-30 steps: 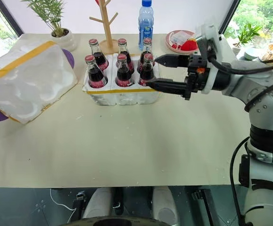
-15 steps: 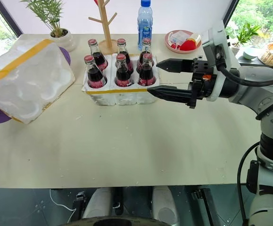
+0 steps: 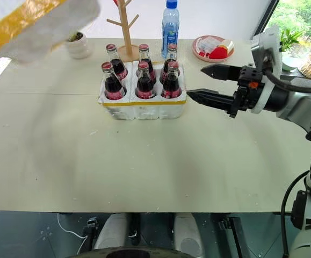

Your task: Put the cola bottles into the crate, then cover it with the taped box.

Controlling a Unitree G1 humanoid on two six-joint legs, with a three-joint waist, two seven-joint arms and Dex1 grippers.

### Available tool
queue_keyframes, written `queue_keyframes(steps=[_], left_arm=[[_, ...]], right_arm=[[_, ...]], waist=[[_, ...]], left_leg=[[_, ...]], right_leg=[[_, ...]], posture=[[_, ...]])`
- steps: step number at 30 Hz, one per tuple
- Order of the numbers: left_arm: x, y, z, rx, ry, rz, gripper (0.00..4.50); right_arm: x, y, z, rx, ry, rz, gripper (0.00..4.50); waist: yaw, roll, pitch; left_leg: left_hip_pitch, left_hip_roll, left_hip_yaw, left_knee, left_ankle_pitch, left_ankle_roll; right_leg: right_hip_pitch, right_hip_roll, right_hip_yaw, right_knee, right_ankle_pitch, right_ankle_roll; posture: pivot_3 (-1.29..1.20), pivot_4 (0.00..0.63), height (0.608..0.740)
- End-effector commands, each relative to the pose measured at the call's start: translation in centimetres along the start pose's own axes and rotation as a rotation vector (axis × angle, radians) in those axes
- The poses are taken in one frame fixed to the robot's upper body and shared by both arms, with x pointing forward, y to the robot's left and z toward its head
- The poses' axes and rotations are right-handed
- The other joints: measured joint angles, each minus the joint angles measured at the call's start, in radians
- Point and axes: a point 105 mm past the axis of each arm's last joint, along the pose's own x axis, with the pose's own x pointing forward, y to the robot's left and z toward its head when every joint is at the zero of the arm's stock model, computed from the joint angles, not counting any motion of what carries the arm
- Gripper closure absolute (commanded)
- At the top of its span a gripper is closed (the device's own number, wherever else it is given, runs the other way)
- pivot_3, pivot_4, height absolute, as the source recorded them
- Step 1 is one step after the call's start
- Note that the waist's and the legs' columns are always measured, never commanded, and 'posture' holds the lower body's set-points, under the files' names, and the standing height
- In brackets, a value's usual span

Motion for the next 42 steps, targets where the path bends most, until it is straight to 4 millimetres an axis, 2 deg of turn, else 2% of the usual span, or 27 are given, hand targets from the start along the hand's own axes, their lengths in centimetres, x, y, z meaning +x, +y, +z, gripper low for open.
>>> queue_keyframes(steps=[1,4,7,9,12,15,17,22,26,28,29,30,33,38,40,42], left_arm=[[0.7,2.1,5.8,0.162,-0.179,0.168,4.16],[1.5,1.0,9.4,0.218,-0.27,0.203,4.16],[2.3,-1.1,11.2,0.304,-0.292,0.178,4.16],[2.8,-3.4,12.0,0.397,-0.294,0.128,4.16],[3.2,-5.3,12.1,0.435,-0.287,0.101,4.16],[3.6,-8.1,11.1,0.565,-0.248,0.027,4.16],[3.5,-9.5,11.3,0.625,-0.27,0.004,4.16],[3.3,-11.3,11.1,0.745,-0.277,-0.025,4.16],[2.8,-12.4,10.8,0.736,-0.301,-0.045,2.28],[2.5,-12.6,10.4,0.728,-0.295,-0.054,1.2],[2.3,-12.8,10.1,0.716,-0.29,-0.064,0.61],[1.9,-12.9,9.9,0.697,-0.296,-0.077,0.21],[0.5,-12.4,9.6,0.602,-0.309,-0.064,0.21],[-3.1,-11.6,7.1,0.386,-0.264,-0.104,0.21],[-4.5,-10.9,5.2,0.176,-0.198,-0.124,0.21],[-6.0,-10.8,3.3,-0.29,-0.114,-0.215,0.21]], right_arm=[[-0.9,0.5,0.5,-0.046,0.005,0.001,0.0],[-1.2,0.8,0.1,-0.022,0.016,0.013,0.0],[-1.3,0.8,0.0,-0.01,0.012,0.0,0.0],[-1.3,0.8,0.0,-0.004,0.005,-0.007,0.0],[-1.3,0.9,-0.1,0.003,0.0,-0.012,0.0],[-1.3,0.7,-0.3,0.01,-0.004,-0.034,0.0],[-1.2,0.6,-0.3,0.012,-0.008,-0.043,0.0],[-1.1,0.4,-0.2,0.014,-0.02,-0.058,0.0],[-0.8,0.2,-0.3,0.022,-0.028,-0.066,0.0],[-0.8,0.1,-0.4,0.032,-0.032,-0.07,0.0],[-0.8,0.0,-0.5,0.034,-0.031,-0.072,0.0],[-0.8,0.0,-0.6,0.036,-0.029,-0.073,0.0],[-0.8,-0.1,-0.9,0.041,-0.024,-0.079,0.0],[-1.1,-0.3,-1.5,0.058,-0.014,-0.094,0.0],[-1.3,-0.6,-2.0,0.064,0.004,-0.108,0.0],[-1.7,-1.0,-2.6,0.065,0.027,-0.123,0.0]], waist=[[0.002,0.0,0.0],[0.002,0.0,0.0],[-0.002,0.0,0.0],[-0.002,0.0,0.0],[0.0,0.0,0.0],[0.001,0.0,0.0],[0.002,0.0,0.0],[0.004,0.0,0.0],[0.003,0.0,0.0],[0.003,0.0,0.0],[0.004,0.0,0.0],[0.004,0.0,0.0],[0.002,0.0,0.0],[-0.004,0.001,0.0],[-0.004,0.001,0.0],[-0.004,0.001,0.0]], left_leg=[[0.0,0.0,0.0,0.0,0.0,0.0],[0.0,-0.001,0.001,0.0,0.0,0.0],[0.0,-0.001,0.0,0.001,0.0,0.0],[0.001,-0.001,0.0,0.001,0.0,0.0],[0.001,-0.001,0.0,0.001,0.0,0.0],[0.001,-0.001,0.0,0.001,0.0,0.0],[0.001,-0.001,0.0,0.001,0.0,0.0],[0.001,-0.001,0.0,0.001,0.0,0.0],[0.001,-0.001,0.0,0.001,0.0,0.0],[0.001,-0.001,0.0,0.001,0.0,0.0],[0.001,-0.001,0.0,0.001,0.0,0.0],[0.001,0.0,0.0,0.001,0.0,0.0],[0.001,0.0,0.0,0.001,0.0,0.0],[0.001,0.002,0.0,0.001,0.0,0.0],[0.002,0.002,0.0,0.001,0.0,0.0],[0.002,0.002,0.0,0.001,0.0,0.0]], right_leg=[[0.0,0.0,0.0,0.0,0.0,0.0],[0.0,0.001,0.001,0.0,0.0,0.0],[0.0,0.002,0.001,0.0,0.0,0.0],[0.0,0.002,0.001,0.001,0.0,0.0],[0.0,0.003,0.001,0.001,0.0,0.0],[0.0,0.003,0.001,0.001,0.0,0.0],[0.0,0.003,0.001,0.001,0.0,0.0],[0.001,0.002,0.001,0.0,0.0,0.0],[0.001,0.002,0.001,0.001,0.0,0.0],[0.001,0.002,0.001,0.001,0.0,0.0],[0.001,0.002,0.001,0.001,0.0,0.0],[0.001,0.002,0.001,0.001,0.0,0.0],[0.001,0.002,0.001,0.001,0.0,0.0],[0.001,0.001,0.002,0.001,0.0,0.0],[0.001,0.001,0.002,0.001,0.0,0.0],[0.001,0.001,0.002,0.001,0.0,0.0]], posture=[[0.0,0.15,0.74],[0.0,0.15,0.74],[0.0,0.15,0.74],[0.0,0.15,0.74],[0.0,0.15,0.74],[0.0,0.15,0.74],[0.0,0.15,0.74],[0.0,0.15,0.74],[0.0,0.15,0.74],[0.0,0.15,0.74],[0.0,0.15,0.74],[0.0,0.15,0.74],[0.0,0.15,0.74],[0.0,0.15,0.74],[0.0,0.15,0.74],[0.0,0.15,0.74]])
